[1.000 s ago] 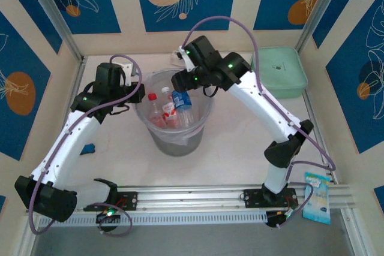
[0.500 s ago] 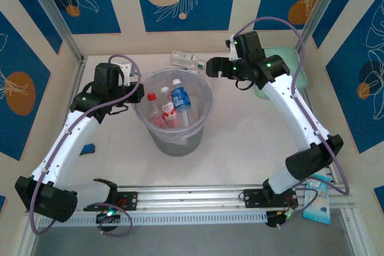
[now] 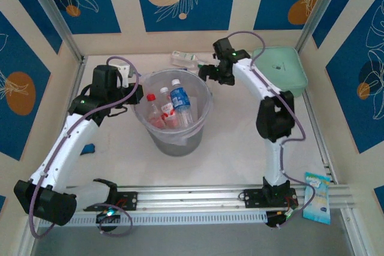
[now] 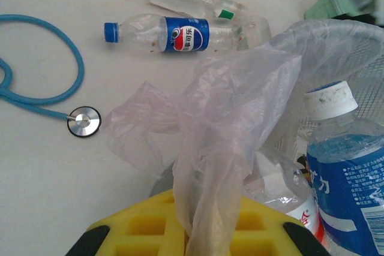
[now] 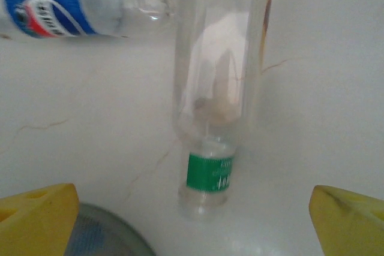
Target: Put the plastic bottles in the bin
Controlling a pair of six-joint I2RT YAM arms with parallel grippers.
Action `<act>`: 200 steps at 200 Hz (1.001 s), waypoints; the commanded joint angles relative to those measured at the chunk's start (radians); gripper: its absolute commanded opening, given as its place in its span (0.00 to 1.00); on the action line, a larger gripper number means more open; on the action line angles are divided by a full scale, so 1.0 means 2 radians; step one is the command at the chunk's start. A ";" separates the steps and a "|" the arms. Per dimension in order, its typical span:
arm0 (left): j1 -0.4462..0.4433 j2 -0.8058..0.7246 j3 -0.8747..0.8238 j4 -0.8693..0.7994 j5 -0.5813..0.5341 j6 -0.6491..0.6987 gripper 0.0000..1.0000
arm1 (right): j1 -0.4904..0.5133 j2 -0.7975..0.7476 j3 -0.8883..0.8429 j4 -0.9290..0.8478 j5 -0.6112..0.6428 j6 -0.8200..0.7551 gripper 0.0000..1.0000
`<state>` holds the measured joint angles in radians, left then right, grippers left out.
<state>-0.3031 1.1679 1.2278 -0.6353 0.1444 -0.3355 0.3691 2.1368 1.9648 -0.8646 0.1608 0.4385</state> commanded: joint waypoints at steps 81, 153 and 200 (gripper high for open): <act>-0.001 -0.017 -0.024 -0.020 0.028 0.003 0.00 | 0.003 0.115 0.060 0.005 0.027 0.012 0.92; -0.002 -0.010 -0.030 -0.011 0.039 0.002 0.00 | 0.001 0.098 0.045 0.000 0.055 -0.013 0.61; -0.002 -0.008 -0.027 -0.011 0.040 0.005 0.00 | -0.005 0.026 0.007 -0.004 0.066 -0.035 0.53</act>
<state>-0.3031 1.1397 1.1957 -0.6167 0.1730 -0.3397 0.3733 2.3203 2.0113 -0.8474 0.2630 0.4042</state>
